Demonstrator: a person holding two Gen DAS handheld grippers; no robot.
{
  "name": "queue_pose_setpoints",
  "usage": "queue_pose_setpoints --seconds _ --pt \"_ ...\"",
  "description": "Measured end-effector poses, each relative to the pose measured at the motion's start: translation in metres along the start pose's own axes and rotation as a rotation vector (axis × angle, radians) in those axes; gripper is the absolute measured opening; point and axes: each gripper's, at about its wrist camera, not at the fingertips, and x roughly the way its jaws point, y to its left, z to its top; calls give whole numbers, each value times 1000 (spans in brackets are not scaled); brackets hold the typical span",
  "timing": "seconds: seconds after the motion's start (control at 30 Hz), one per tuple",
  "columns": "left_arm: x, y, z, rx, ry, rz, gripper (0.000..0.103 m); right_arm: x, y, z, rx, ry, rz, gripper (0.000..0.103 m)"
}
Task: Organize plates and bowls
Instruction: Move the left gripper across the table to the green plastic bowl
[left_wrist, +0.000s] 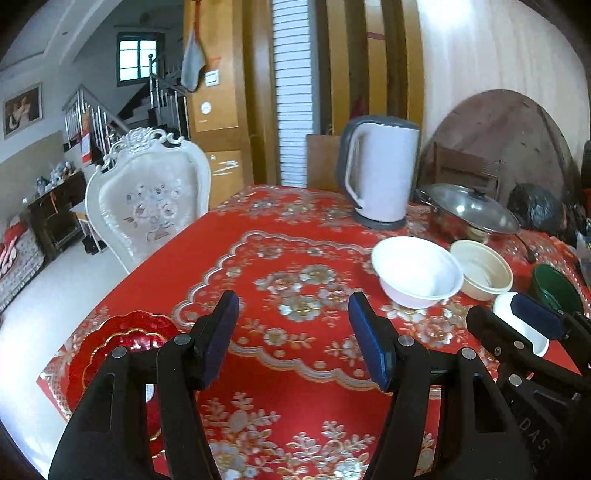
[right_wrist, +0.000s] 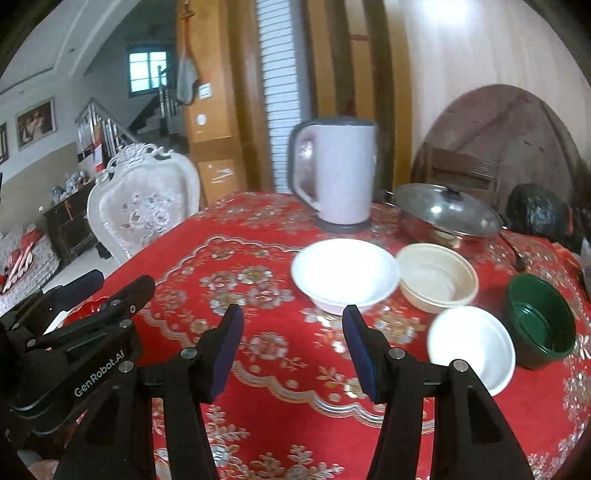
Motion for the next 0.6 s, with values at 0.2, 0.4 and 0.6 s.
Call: queue_pose_setpoints --seconds 0.2,0.4,0.6 --pt "7 -20 -1 34 13 -7 62 -2 -23 -6 35 11 -25 56" --pt "22 -27 -2 32 58 -30 62 -6 -48 -13 77 24 -49 56" --pt "55 -27 9 3 157 -92 62 -2 -80 -23 145 57 -82 58"
